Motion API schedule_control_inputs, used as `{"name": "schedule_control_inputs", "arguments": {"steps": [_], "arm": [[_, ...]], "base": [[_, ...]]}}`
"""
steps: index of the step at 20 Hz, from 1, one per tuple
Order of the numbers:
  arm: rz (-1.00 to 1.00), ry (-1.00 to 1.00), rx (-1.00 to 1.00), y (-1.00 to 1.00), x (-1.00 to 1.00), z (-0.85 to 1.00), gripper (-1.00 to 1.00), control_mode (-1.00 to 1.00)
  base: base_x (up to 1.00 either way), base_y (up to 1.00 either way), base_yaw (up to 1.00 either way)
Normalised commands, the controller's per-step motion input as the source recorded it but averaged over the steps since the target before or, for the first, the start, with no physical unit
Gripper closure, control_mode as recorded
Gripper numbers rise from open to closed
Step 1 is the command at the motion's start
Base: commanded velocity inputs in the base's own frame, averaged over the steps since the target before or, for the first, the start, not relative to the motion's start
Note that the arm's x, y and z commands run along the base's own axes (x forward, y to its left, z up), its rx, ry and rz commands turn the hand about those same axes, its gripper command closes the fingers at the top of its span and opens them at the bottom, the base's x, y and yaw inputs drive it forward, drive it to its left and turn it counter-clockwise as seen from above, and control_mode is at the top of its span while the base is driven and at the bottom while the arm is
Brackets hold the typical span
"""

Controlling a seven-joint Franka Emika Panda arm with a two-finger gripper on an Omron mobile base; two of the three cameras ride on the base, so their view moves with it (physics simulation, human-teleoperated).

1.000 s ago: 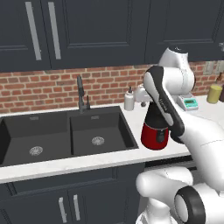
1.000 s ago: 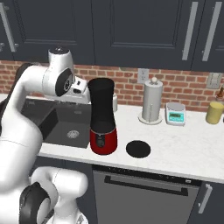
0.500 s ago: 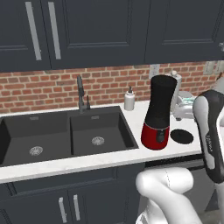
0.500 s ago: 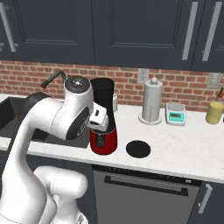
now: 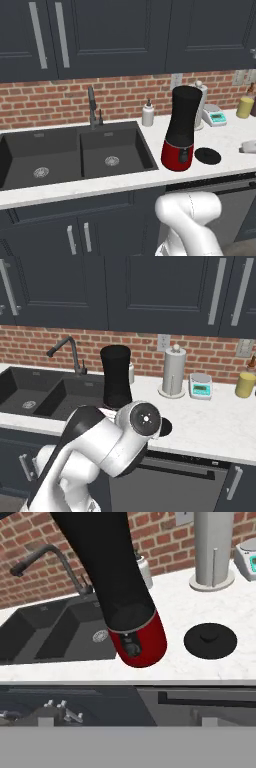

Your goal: Close the lid blender by securely placing the lid on top.

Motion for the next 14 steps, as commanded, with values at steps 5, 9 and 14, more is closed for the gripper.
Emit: {"name": "schedule_control_inputs", "arguments": {"steps": [5,9,14], "arm": [[0.31,-0.02,0.0,-0.9,0.0,0.0,-1.0,-1.0],[0.31,-0.06,0.0,-0.67,0.0,0.0,-1.0,-1.0],[0.22,0.0,-0.02,-0.21,0.16,0.0,-1.0,-1.0]], "base": [[0.0,0.0,0.0],[0.0,0.0,0.0],[0.0,0.0,0.0]]}}
